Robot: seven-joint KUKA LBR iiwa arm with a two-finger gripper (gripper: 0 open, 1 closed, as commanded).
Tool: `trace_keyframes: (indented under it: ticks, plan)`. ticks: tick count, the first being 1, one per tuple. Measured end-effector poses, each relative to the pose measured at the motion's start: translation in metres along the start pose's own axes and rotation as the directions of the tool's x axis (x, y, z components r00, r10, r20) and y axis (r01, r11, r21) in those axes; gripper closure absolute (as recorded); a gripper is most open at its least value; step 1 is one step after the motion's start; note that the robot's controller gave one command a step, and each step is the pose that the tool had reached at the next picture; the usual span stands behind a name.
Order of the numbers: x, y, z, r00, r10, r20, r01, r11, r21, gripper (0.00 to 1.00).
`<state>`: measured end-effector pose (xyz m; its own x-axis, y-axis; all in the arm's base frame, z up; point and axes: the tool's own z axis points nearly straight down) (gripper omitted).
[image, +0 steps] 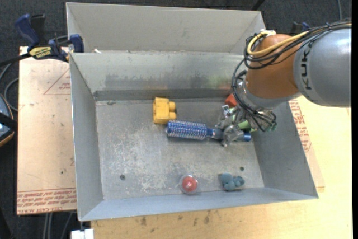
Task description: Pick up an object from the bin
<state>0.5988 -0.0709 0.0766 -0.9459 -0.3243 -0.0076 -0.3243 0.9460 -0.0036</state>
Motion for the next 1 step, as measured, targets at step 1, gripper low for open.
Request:
trace_keyframes:
  ticks: [1]
  plan:
    - [0.0037,-0.0266,-0.1489,0.998,-0.064,0.0,0.064,0.998,0.0,1.0]
